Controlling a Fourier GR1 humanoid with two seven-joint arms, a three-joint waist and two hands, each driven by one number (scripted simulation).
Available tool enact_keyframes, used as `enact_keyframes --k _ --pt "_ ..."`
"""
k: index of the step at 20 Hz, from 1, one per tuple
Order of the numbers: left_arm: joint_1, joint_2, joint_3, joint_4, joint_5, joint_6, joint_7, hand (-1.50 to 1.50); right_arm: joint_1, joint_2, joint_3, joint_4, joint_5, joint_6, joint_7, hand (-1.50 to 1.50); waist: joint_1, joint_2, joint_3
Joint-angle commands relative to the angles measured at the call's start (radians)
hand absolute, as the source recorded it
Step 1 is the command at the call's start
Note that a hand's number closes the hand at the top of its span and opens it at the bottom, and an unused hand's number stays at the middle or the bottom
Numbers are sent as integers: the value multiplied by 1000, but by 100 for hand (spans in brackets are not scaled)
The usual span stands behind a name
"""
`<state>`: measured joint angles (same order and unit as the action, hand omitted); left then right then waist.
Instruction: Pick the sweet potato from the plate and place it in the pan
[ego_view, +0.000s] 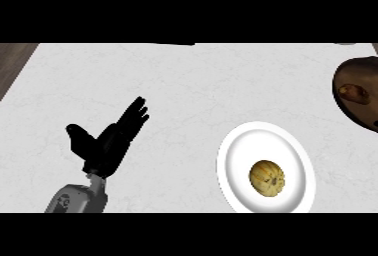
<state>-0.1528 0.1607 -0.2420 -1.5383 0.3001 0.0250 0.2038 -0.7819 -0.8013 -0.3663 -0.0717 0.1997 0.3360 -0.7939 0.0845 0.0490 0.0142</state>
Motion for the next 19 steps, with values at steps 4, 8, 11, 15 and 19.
enact_keyframes --k 4,8,11,15,19 --pt "28 18 22 -9 21 -17 -3 0 75 -81 9 -13 4 243 -71 -150 -10 -3 4" --pt "9 25 27 5 14 -17 4 0 87 -93 9 -40 0 268 -69 -150 -18 -1 5" --pt "37 31 27 -14 18 -22 -3 0 127 -123 18 -60 4 325 -90 -150 -25 -12 5" --pt "32 -3 16 -2 10 3 -5 0 144 -124 19 -81 -4 358 -86 -150 -36 -12 5" --pt "53 8 8 -20 2 -8 -18 0 171 -135 20 -101 -12 357 -82 -150 -29 -15 7"
